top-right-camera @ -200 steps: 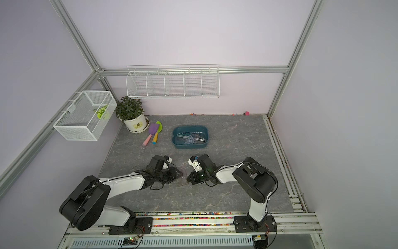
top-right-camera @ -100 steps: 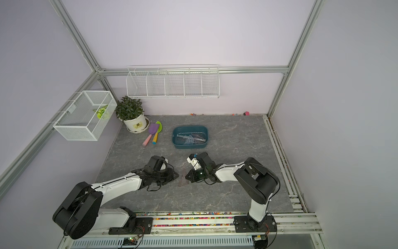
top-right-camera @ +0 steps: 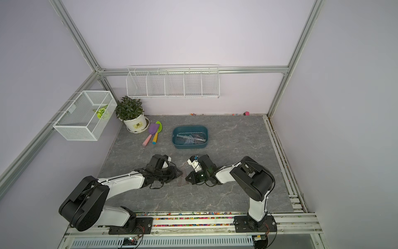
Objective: Put the scattered rulers into the storage box
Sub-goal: Pick up the ruler from the center of the board.
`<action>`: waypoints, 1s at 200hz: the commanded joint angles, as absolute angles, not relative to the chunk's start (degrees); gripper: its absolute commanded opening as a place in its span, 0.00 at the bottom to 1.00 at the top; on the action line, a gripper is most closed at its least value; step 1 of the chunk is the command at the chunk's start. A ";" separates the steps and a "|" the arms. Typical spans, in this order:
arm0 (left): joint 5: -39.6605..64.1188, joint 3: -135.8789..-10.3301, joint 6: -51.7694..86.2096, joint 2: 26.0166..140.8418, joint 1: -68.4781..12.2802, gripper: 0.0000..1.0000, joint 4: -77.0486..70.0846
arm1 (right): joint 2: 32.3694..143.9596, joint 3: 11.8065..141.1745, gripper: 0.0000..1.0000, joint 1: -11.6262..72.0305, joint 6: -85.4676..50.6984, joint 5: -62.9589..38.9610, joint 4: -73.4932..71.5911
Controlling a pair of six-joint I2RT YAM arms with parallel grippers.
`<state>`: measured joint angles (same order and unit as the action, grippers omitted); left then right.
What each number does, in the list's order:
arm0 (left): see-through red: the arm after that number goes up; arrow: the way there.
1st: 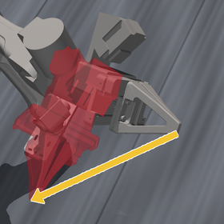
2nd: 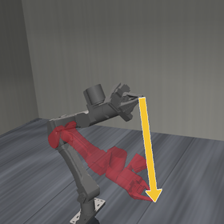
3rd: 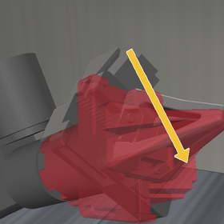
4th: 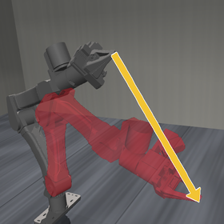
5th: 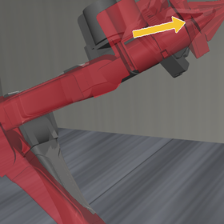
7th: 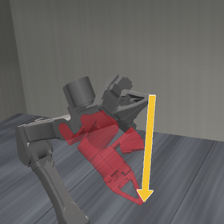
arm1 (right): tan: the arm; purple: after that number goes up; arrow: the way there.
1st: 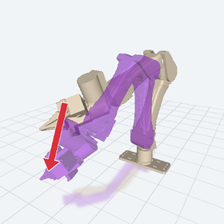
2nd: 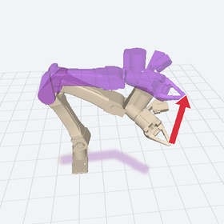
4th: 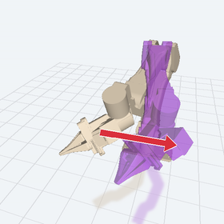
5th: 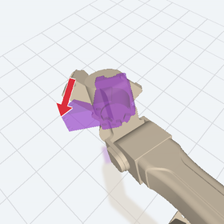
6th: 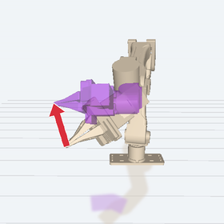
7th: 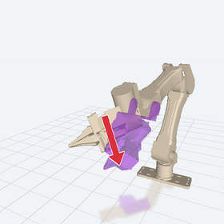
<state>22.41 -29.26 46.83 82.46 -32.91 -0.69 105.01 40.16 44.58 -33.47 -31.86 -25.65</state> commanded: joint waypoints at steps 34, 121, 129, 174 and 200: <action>19.62 -25.19 47.33 84.86 -34.10 0.51 9.19 | 109.17 36.17 0.02 44.35 -33.66 -30.06 -22.96; 22.65 -22.90 50.10 85.86 -36.56 0.51 3.52 | 111.84 36.25 0.01 44.30 -34.54 -31.02 -25.22; 22.76 -22.88 50.15 85.68 -36.56 0.51 3.22 | 111.79 36.28 0.01 44.37 -34.54 -31.02 -25.17; 22.67 -22.92 50.27 85.17 -36.83 0.31 3.24 | 111.39 36.30 0.01 44.31 -34.56 -30.94 -25.09; 22.02 -22.94 50.23 84.60 -36.83 0.17 4.35 | 110.94 36.35 0.01 44.34 -34.54 -31.11 -25.01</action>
